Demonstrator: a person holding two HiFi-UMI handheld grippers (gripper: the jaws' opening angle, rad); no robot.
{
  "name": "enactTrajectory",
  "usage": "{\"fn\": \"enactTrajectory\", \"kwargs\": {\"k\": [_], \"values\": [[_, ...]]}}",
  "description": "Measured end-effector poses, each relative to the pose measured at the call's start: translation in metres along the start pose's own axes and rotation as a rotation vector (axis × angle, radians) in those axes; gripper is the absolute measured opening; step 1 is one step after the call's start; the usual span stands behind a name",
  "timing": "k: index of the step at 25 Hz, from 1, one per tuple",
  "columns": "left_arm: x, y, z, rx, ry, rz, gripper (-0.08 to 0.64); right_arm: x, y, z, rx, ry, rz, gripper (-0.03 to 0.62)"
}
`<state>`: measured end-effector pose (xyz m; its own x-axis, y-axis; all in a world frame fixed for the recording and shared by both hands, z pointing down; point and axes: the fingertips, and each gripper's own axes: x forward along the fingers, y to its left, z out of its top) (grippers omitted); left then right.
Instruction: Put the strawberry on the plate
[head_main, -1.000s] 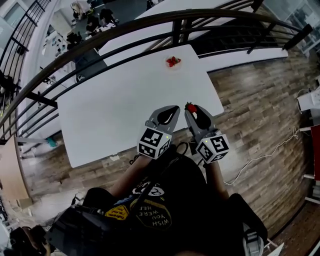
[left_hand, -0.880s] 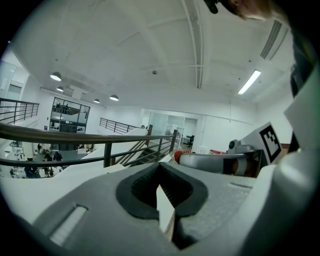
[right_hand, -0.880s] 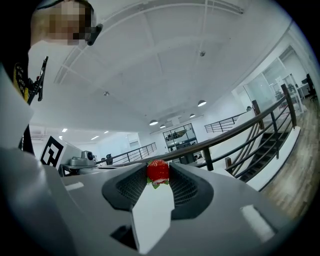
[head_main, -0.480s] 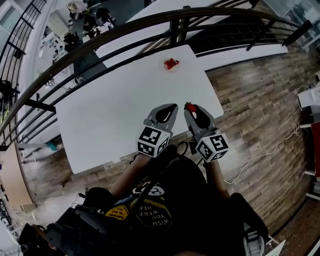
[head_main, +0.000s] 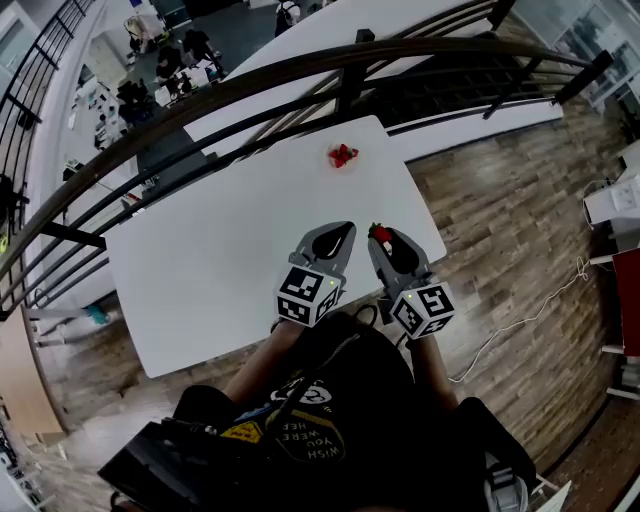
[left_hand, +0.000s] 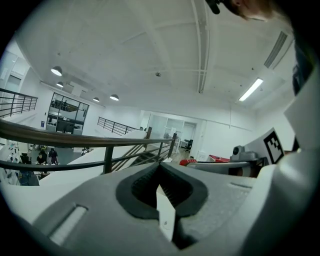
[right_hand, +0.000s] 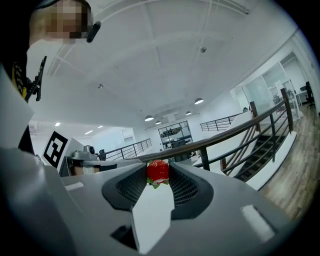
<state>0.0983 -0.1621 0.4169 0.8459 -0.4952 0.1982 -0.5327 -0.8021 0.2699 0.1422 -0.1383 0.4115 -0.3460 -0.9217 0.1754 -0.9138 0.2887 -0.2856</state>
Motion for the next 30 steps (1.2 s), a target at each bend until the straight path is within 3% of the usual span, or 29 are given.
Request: {"fn": "enactTrajectory", "kwargs": {"k": [14,20,30], "values": [[0.013,0.044,-0.004,-0.052,0.016,0.038,0.000,0.046,-0.017,-0.001,0.000,0.037,0.004,0.140],[0.044,0.050,0.002,-0.043,0.003,0.072,0.000,0.062,-0.045,0.005,-0.005,0.050,0.044,0.140],[0.083,0.077,-0.017,-0.094,0.036,0.138,0.000,0.093,-0.087,0.004,-0.002,0.086,0.082,0.140]]}}
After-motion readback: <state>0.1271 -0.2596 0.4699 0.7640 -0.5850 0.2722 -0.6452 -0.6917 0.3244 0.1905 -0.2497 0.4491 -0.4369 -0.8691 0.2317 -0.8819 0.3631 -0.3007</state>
